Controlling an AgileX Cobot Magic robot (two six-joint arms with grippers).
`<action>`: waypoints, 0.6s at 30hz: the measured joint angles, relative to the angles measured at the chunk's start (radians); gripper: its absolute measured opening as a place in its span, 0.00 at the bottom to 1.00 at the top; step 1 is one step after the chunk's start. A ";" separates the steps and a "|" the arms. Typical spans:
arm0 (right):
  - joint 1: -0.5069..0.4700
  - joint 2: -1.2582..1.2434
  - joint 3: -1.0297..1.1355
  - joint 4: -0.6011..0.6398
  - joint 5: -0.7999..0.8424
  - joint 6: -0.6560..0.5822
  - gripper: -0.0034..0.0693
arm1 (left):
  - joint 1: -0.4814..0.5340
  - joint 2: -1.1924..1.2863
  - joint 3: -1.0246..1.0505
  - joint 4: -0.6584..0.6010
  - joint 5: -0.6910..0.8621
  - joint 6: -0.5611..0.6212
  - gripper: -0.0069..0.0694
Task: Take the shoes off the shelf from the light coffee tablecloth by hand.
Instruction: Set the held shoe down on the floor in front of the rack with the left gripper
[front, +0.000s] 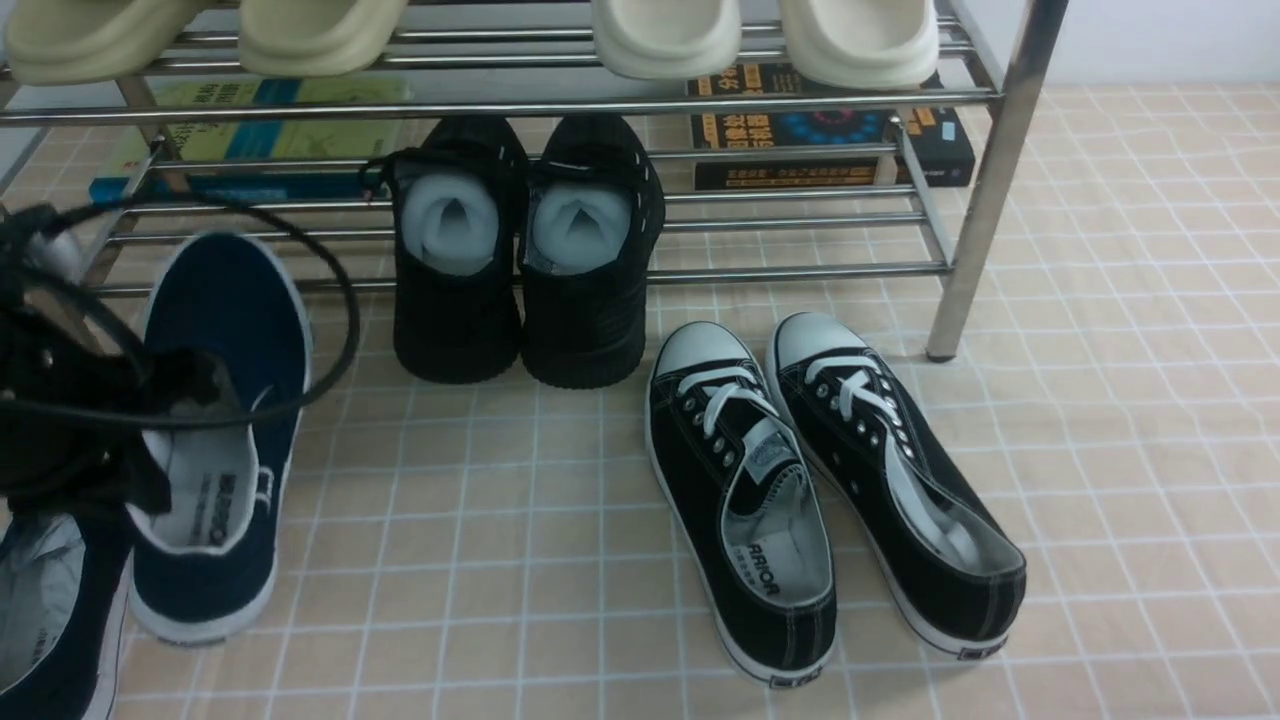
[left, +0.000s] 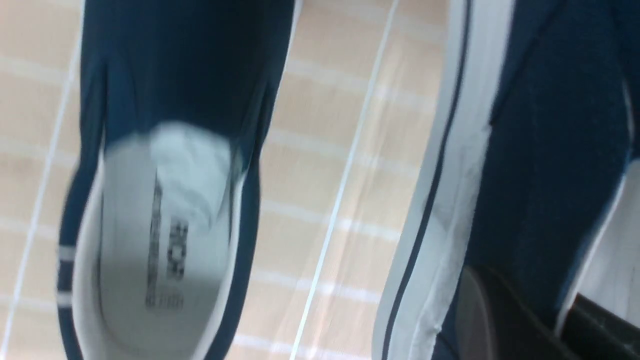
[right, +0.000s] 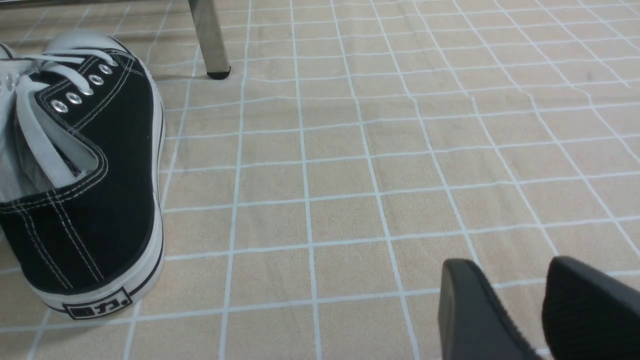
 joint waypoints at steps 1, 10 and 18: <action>0.000 0.000 0.000 0.000 0.000 0.000 0.38 | 0.000 0.001 0.041 0.001 -0.001 -0.001 0.13; 0.000 0.000 0.000 0.000 0.000 0.000 0.38 | 0.000 0.003 0.105 0.004 -0.051 -0.001 0.13; 0.000 0.000 0.000 0.000 0.000 0.000 0.38 | 0.000 0.076 0.105 0.016 -0.121 -0.001 0.16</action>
